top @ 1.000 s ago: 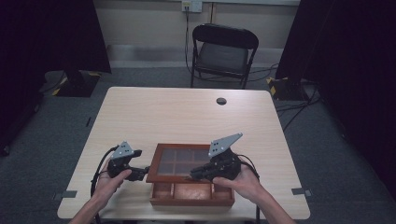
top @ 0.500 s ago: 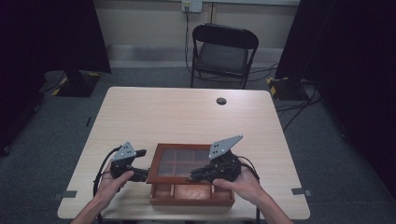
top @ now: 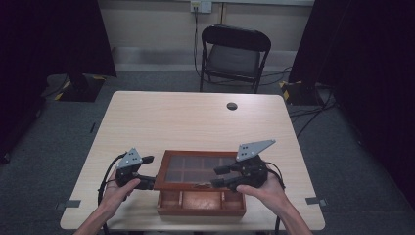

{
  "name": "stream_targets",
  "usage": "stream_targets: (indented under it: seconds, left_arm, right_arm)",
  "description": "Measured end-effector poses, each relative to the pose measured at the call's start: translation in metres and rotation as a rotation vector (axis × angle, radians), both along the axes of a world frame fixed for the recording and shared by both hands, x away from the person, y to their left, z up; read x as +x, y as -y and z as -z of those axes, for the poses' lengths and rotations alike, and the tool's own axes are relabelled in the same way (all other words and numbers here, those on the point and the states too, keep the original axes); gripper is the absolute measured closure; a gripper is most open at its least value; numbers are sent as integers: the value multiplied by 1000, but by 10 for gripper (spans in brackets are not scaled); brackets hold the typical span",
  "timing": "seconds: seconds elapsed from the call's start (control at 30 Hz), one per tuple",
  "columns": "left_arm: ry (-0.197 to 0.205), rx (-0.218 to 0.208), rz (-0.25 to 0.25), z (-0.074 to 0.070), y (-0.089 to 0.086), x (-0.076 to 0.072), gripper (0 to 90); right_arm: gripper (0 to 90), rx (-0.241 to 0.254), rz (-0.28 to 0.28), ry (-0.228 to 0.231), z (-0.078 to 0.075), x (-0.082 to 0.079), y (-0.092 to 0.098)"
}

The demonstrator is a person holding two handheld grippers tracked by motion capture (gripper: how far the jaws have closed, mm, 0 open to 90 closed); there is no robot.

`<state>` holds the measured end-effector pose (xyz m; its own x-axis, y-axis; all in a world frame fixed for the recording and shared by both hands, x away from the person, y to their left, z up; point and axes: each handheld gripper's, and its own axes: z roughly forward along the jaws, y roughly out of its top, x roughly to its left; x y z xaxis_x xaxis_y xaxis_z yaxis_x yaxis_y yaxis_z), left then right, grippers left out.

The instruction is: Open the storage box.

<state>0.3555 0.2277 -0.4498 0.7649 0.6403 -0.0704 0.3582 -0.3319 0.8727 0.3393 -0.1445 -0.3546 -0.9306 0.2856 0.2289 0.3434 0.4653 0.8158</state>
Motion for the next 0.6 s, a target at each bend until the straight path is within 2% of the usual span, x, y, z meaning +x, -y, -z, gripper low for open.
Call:
stream_targets:
  seconds: [0.1,0.23,0.27,0.43,0.5,0.6]
  left_arm:
    - [-1,-2,-1,-2,0,0,191]
    - [-4,-18,-4,-4,0,1,196]
    - [-4,-30,-3,-6,0,1,195]
    - [-3,-53,-11,-10,1,2,191]
    - [-6,-60,-10,-11,1,2,201]
    - [-15,-64,-11,-13,1,3,207]
  right_arm:
    - [479,-2,31,11,2,0,6]
    - [407,3,54,2,10,-2,15]
    - [368,7,73,7,13,-3,18]
    - [325,26,101,27,15,-4,24]
    - [294,-2,122,25,16,-3,26]
    - [280,12,131,25,16,-1,29]
